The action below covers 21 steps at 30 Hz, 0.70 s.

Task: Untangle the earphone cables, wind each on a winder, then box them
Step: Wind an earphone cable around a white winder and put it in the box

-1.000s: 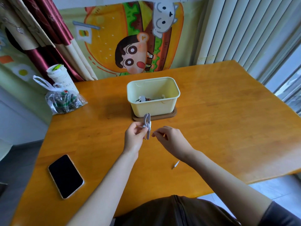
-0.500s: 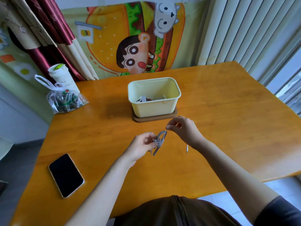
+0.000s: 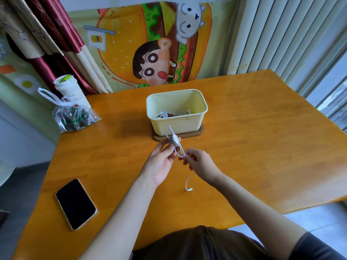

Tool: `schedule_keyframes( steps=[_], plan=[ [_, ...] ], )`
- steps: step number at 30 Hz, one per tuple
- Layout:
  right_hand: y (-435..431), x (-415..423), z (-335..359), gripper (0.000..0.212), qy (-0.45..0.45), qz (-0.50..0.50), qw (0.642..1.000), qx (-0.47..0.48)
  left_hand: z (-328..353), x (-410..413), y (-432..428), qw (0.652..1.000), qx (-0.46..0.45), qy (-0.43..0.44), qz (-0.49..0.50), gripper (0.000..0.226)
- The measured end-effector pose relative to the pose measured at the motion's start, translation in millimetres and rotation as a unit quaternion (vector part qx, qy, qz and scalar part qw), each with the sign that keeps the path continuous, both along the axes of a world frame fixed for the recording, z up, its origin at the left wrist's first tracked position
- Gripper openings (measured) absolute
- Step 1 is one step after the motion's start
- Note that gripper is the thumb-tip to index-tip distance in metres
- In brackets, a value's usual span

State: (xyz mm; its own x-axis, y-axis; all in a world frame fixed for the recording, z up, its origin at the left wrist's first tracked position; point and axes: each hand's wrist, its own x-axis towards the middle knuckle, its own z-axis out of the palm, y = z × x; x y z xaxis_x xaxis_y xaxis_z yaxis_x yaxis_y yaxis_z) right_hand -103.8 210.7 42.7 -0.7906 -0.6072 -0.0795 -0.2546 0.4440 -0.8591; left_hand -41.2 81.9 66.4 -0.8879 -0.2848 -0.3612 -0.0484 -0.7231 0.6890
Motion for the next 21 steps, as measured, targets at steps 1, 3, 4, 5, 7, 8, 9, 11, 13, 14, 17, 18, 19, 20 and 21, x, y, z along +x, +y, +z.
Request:
schedule_keyframes(
  steps=[1, 3, 4, 5, 7, 8, 9, 11, 13, 14, 17, 18, 19, 20, 21],
  plan=[
    [-1.2, 2.9, -0.4, 0.018, 0.003, 0.009, 1.000, 0.003, 1.0, -1.5, -0.1, 1.000, 0.012, 0.001, 0.014, 0.020],
    [-4.0, 8.3, 0.9, 0.018, 0.022, 0.020, 1.000, 0.004, 0.7, -4.2, -2.4, 0.999, 0.016, -0.004, 0.043, 0.020],
    [-4.9, 9.9, 2.3, 0.018, 0.038, 0.023, 0.999, 0.008, 0.1, -5.4, -4.0, 0.998, 0.012, -0.009, 0.059, 0.019],
    [-5.5, 10.6, 4.2, 0.019, 0.058, 0.025, 0.998, 0.013, -1.6, -6.7, -5.9, 0.997, 0.005, -0.017, 0.075, 0.018],
    [-6.3, 10.0, 7.2, 0.020, 0.095, 0.033, 0.995, 0.024, -4.7, -9.0, -9.0, 0.994, -0.018, -0.030, 0.100, 0.016],
    [-6.6, 9.4, 7.9, 0.020, 0.108, 0.038, 0.993, 0.029, -6.1, -9.7, -10.1, 0.993, -0.030, -0.036, 0.107, 0.015],
    [-6.8, 9.1, 8.0, 0.020, 0.116, 0.040, 0.992, 0.034, -7.5, -10.3, -11.0, 0.992, -0.038, -0.040, 0.111, 0.014],
    [-6.2, 8.2, 8.3, 0.020, 0.124, 0.039, 0.991, 0.042, -9.0, -10.9, -12.3, 0.991, -0.033, -0.045, 0.119, 0.013],
    [-4.8, 8.4, 8.4, 0.020, 0.130, 0.033, 0.990, 0.045, -9.9, -10.8, -13.7, 0.989, -0.018, -0.062, 0.132, 0.013],
    [-4.2, 9.1, 9.1, 0.020, 0.136, 0.037, 0.989, 0.047, -10.6, -10.3, -13.7, 0.987, -0.015, -0.072, 0.140, 0.012],
    [-5.5, 13.5, 13.5, 0.021, 0.156, 0.064, 0.984, 0.055, -18.0, -9.2, -10.5, 0.981, -0.079, -0.095, 0.152, 0.011],
    [-6.1, 15.0, 15.0, 0.022, 0.160, 0.072, 0.983, 0.057, -21.8, -8.2, -9.5, 0.973, -0.141, -0.102, 0.149, 0.012],
    [-7.0, 15.8, 16.5, 0.022, 0.163, 0.078, 0.982, 0.057, -26.1, -7.0, -10.4, 0.958, -0.227, -0.108, 0.140, 0.014],
    [-6.8, 15.4, 17.7, 0.023, 0.165, 0.080, 0.981, 0.056, -30.5, -5.3, -12.1, 0.933, -0.322, -0.108, 0.121, 0.015],
    [-6.2, 13.7, 19.1, 0.023, 0.168, 0.077, 0.981, 0.054, -34.4, -3.4, -14.5, 0.903, -0.405, -0.103, 0.101, 0.014]
  ],
)
